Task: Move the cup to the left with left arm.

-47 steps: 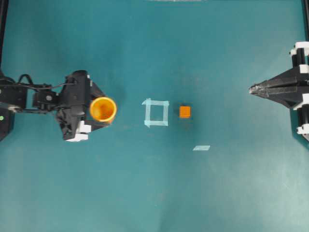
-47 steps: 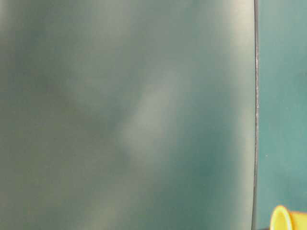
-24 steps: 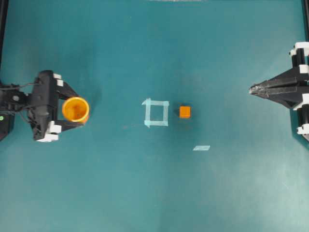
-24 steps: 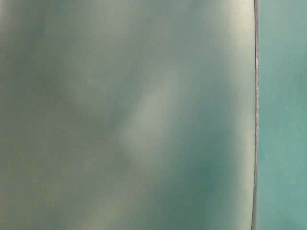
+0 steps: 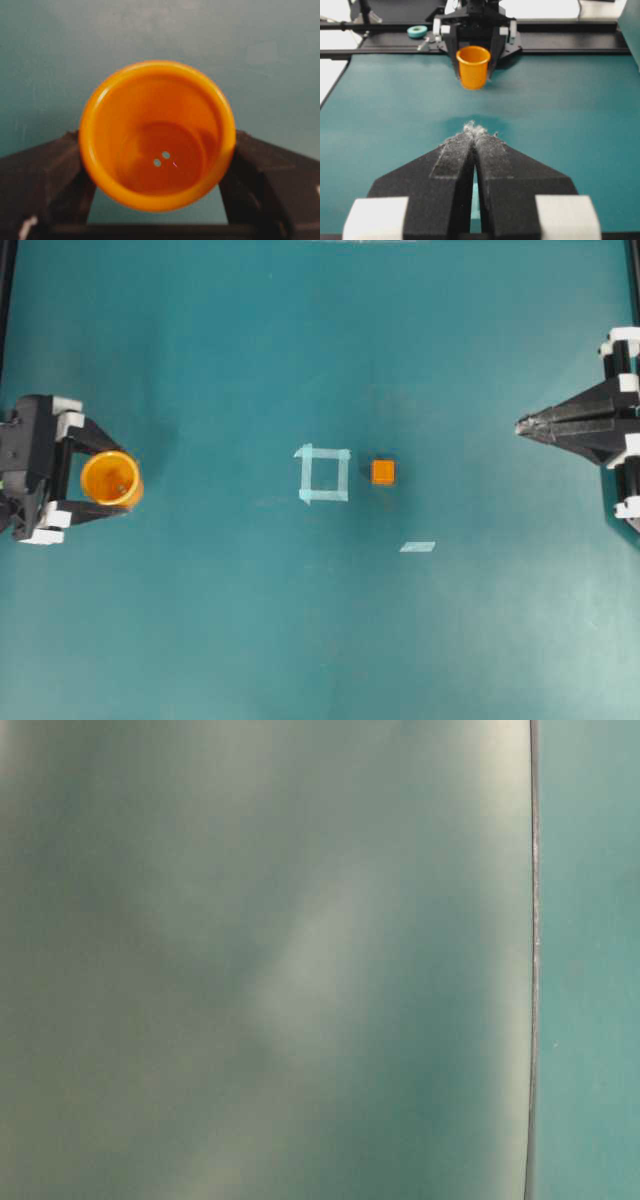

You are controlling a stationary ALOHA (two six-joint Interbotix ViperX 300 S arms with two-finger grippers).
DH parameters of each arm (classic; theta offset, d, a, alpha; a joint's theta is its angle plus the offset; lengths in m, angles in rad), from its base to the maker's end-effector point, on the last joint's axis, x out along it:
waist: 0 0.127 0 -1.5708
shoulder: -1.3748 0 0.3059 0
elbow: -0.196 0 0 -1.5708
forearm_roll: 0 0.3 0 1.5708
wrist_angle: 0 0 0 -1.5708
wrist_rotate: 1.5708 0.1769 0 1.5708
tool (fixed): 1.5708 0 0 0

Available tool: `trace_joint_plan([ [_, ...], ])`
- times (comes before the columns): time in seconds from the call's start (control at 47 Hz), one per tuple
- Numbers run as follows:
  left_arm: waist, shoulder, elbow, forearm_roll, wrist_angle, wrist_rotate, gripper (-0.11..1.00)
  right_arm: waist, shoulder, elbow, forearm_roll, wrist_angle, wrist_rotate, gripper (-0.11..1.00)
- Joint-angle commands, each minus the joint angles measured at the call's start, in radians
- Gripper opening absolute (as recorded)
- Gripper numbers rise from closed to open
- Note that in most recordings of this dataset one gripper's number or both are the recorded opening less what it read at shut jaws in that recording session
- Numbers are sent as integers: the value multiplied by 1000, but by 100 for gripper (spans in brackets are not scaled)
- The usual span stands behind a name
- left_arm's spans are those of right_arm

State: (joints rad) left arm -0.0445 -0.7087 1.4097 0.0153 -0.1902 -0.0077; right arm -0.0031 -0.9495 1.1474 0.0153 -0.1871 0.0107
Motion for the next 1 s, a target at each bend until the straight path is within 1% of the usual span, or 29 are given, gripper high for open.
trace_joint_plan([
  [0.0, -8, -31, -9, 3, 43, -2, 69, -3, 8, -29, 8, -5, 2, 0],
  [0.149, -8, -54, -5, 3, 91, -3, 69, -6, 9, -29, 9, -5, 2, 0],
  [0.425, -8, -46, 8, 5, 67, 2, 69, -8, 11, -32, 15, -5, 0, 0],
  [0.978, -8, -55, 11, 5, 67, 2, 69, -8, 11, -32, 15, -5, 0, 0],
])
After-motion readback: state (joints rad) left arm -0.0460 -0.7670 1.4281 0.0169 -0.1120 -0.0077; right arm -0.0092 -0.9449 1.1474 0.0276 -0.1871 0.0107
